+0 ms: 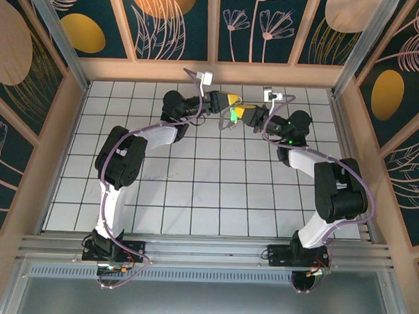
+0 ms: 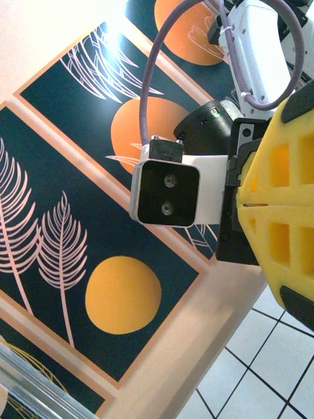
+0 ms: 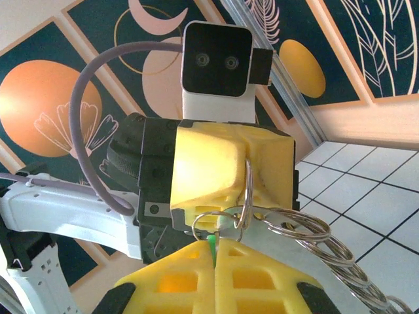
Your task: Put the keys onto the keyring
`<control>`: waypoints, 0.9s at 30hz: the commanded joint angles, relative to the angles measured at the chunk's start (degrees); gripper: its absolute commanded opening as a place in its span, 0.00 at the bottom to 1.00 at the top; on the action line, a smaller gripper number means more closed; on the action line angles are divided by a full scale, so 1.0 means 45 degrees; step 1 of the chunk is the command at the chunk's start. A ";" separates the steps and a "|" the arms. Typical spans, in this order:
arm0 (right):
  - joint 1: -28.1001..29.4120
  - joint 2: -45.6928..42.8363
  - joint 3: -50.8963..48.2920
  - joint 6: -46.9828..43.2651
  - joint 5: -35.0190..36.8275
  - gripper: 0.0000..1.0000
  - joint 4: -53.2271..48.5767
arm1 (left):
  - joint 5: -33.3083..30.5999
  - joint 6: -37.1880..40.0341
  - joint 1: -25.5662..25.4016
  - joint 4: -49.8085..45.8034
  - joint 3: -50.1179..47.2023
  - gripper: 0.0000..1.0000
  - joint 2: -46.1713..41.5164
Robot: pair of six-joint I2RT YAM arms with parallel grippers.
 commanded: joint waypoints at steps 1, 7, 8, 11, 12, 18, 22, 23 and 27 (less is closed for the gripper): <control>-0.0100 -0.0039 -0.0322 -0.0260 0.0089 0.00 0.0144 | -0.0477 0.0449 -0.0063 0.0889 -0.0292 0.00 -0.0871; -0.0051 0.0055 -0.0357 -0.0167 0.0134 0.00 0.0117 | -0.0753 0.0559 -0.0060 0.1079 -0.0646 0.00 -0.1097; -0.0012 0.0097 -0.0339 -0.0154 0.0162 0.00 0.0095 | -0.0773 0.0564 -0.0060 0.1104 -0.0669 0.00 -0.1094; 0.0163 0.0282 -0.0175 -0.0154 0.0192 0.00 0.0011 | -0.0828 0.0510 -0.0060 0.1238 -0.0740 0.00 -0.1104; 0.0238 0.0370 -0.0090 -0.0184 0.0192 0.00 -0.0067 | -0.0832 0.0502 -0.0060 0.1260 -0.0747 0.00 -0.1105; 0.0636 0.0862 0.0423 -0.0335 0.0212 0.00 -0.0426 | -0.0868 0.0470 -0.0066 0.1363 -0.0769 0.00 -0.1096; 0.0572 0.0869 0.0392 -0.0415 0.0290 0.00 -0.0536 | -0.0852 0.0470 -0.0078 0.1359 -0.0750 0.00 -0.1094; 0.0530 0.0820 0.0355 -0.0442 0.0319 0.00 -0.0578 | -0.0852 0.0480 -0.0070 0.1358 -0.0750 0.00 -0.1099; 0.0287 0.0620 0.0048 -0.0439 0.0484 0.00 -0.0554 | -0.0909 0.0534 -0.0079 0.1339 -0.0827 0.00 -0.1200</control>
